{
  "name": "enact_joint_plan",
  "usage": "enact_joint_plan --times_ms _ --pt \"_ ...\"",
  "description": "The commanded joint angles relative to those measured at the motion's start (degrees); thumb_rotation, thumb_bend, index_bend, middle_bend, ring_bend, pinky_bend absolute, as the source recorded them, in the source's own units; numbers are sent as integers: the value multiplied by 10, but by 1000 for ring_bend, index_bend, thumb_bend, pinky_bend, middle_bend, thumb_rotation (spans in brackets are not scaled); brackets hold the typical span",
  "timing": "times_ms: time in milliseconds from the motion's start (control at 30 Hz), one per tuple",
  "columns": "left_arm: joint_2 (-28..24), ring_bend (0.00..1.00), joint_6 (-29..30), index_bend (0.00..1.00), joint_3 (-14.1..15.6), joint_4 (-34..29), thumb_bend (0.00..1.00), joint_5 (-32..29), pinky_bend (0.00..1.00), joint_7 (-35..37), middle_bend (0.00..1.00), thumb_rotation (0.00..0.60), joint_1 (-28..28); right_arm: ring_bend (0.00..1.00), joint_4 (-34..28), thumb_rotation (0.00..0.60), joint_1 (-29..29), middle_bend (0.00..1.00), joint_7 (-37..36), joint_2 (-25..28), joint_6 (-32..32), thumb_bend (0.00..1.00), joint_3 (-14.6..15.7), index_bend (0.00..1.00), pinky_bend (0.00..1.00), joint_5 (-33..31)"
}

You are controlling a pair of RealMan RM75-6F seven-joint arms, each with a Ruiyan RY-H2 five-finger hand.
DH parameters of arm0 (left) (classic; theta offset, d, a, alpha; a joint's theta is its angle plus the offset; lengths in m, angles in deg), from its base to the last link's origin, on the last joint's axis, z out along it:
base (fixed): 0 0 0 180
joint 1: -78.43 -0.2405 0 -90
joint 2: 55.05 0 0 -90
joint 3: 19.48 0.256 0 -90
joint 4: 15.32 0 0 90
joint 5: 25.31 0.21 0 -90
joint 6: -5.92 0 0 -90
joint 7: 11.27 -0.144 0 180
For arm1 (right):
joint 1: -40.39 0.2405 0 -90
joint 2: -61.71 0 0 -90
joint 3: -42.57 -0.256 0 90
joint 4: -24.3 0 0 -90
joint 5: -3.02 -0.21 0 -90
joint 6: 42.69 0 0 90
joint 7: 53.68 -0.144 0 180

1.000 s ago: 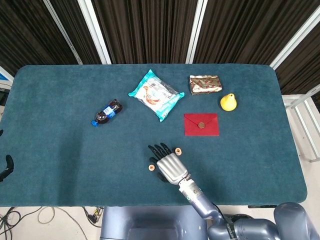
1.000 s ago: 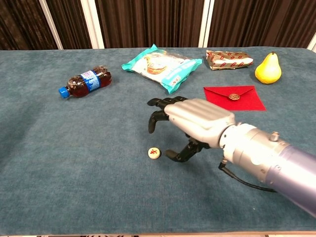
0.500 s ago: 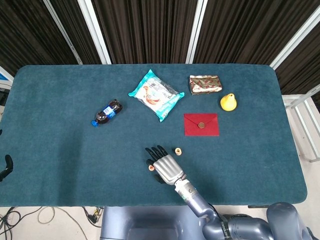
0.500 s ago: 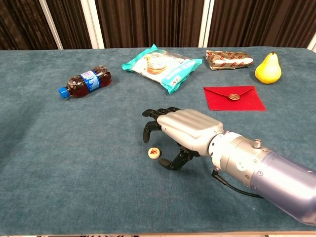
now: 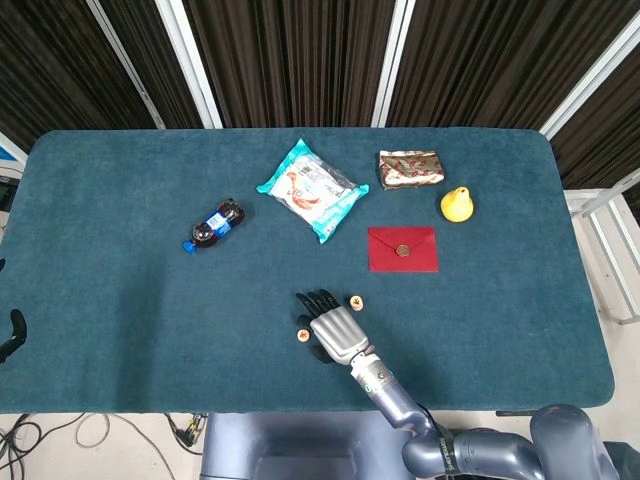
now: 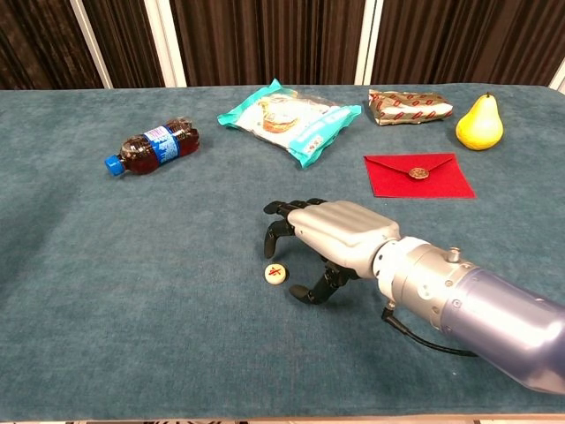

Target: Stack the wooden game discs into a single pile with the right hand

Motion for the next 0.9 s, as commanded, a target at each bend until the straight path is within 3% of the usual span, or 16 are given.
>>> enact_joint_plan --times_ms 33,900 --pt "0 0 0 86 0 0 582 0 0 1 0 600 0 0 7 600 0 0 -2 -4 1 439 -2 360 0 -2" --pt "0 0 -1 87 0 0 582 -1 0 1 0 600 0 0 17 600 1 0 -6 -15 6 439 -3 434 0 0"
